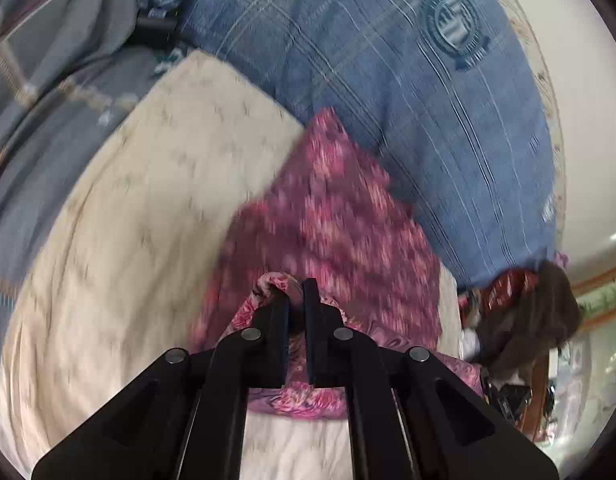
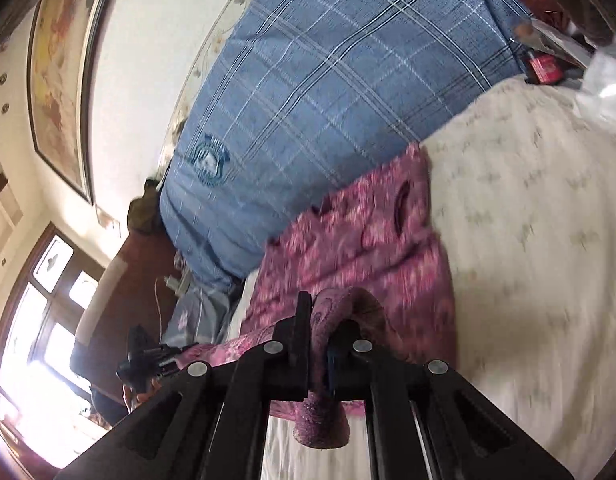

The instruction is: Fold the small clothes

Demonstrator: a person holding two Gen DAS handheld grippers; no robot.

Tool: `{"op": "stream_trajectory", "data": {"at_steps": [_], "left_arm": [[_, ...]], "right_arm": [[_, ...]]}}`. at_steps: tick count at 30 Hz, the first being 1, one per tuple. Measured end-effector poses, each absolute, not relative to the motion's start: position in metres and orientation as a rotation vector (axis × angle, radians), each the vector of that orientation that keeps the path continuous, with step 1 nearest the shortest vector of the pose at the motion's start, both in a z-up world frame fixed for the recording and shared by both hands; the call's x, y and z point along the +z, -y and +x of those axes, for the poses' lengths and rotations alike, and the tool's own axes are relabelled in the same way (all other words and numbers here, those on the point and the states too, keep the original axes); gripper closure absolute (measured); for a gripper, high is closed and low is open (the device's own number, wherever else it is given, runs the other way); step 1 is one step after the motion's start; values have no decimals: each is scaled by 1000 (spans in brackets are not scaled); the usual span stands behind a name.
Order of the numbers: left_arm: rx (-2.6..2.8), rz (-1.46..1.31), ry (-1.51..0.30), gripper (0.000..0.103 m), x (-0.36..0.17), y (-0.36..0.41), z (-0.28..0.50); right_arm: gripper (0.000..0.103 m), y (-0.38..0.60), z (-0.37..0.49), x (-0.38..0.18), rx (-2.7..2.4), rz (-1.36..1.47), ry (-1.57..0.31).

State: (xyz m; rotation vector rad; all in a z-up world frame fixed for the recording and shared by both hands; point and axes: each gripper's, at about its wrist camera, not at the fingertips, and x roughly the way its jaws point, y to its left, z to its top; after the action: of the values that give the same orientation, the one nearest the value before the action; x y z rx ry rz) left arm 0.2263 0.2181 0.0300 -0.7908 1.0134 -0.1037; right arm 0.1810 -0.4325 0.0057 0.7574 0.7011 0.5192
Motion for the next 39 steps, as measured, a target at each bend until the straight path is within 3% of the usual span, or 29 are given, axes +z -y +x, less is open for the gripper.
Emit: {"op": "stream_trajectory", "data": {"at_steps": [8,13,14,15,17,18,19,21,22,23,24,31,34,37,38,39], "left_arm": [[12,-744,-1091,99,-7,-206,353],[-39,-770,-1178,98,-32,-202,370],[-61,-766,-1157,93,-28,-203,364],[-89,-773,-1139,75,-24,-204,359],[-154,-798,-1101,45,-15,-204,344],[-169,-804,-1083,42,-12,-203,339],[-180,-803,-1076,42,-11,-202,337],[-194,-797,-1092,46,-9,-195,336],[-195,-799,-1101,55,-9,-193,338],[-205,-793,-1113,83,-7,-190,341],[-217,-785,-1124,98,-6,-187,345],[-124,-892,-1053,98,7,-211,403],[-14,-951,-1116,98,-18,-223,434],[-62,-1056,-1149,73,-34,-239,439],[-71,-1061,-1124,56,-32,-247,434],[-59,-1042,-1104,47,-28,-252,429]], "right_arm": [[99,434,287,-34,371,802,-789],[91,434,296,-47,342,810,-861],[89,433,292,-45,378,808,-858],[85,431,288,-43,402,802,-858],[62,427,281,-43,452,793,-864],[60,425,281,-44,465,790,-880],[60,422,280,-47,470,778,-897],[72,412,284,-47,465,714,-919],[97,409,286,-45,466,694,-916],[97,406,288,-41,472,687,-908],[97,405,289,-35,483,693,-883],[97,426,338,0,431,790,-706],[87,442,374,-24,283,876,-763],[85,454,384,-44,214,922,-823],[83,455,381,-44,215,905,-815],[80,455,378,-43,213,879,-807]]}}
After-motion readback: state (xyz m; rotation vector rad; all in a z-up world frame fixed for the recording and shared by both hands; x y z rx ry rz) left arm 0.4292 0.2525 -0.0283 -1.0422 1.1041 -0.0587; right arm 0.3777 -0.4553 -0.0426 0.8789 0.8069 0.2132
